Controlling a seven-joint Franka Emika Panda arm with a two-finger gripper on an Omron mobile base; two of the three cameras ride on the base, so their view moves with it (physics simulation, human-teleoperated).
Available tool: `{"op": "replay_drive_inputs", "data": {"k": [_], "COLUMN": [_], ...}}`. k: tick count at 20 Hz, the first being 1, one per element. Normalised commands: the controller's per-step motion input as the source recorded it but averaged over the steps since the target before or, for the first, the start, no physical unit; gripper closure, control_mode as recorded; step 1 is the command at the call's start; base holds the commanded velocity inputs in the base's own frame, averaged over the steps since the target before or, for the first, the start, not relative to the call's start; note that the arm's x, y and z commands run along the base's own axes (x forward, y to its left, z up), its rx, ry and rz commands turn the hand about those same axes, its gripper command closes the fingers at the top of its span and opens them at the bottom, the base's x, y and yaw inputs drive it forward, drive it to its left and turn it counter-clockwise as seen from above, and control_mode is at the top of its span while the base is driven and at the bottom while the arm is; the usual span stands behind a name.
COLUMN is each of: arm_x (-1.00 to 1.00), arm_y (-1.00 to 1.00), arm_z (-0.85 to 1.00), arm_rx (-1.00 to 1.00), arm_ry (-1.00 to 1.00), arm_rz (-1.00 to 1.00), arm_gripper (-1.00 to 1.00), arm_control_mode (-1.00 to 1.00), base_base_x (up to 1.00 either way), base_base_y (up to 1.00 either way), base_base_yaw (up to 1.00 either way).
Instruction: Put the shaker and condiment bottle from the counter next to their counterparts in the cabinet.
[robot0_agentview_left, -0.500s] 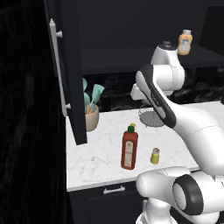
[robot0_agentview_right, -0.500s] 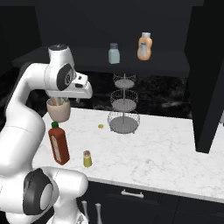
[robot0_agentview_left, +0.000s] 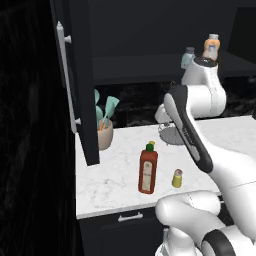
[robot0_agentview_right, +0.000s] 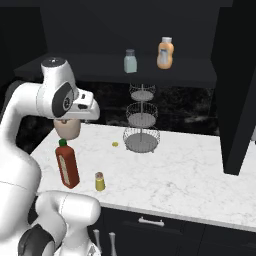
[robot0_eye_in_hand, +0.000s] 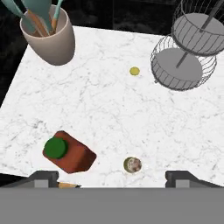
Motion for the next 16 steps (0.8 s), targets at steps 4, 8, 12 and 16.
{"op": "replay_drive_inputs", "data": {"k": [4,8,12,16], "arm_x": [-0.95,-0.6,-0.28,-0.15], "arm_y": [0.0,0.0,-0.02,-0.23], "arm_z": [-0.19,-0.33,-0.45,-0.35], "arm_rx": [0.01,0.11,0.15,0.13], "arm_ry": [-0.31,-0.2,-0.09,-0.07], "arm_rz": [0.23,0.4,0.45,0.43], "arm_gripper": [-1.0,-1.0,-1.0,-1.0], "arm_control_mode": [-1.0,-1.0,-1.0,-1.0], "base_base_x": [0.0,0.0,0.0,0.0], "base_base_y": [0.0,0.0,0.0,0.0], "base_base_yaw": [0.0,0.0,0.0,0.0]}}
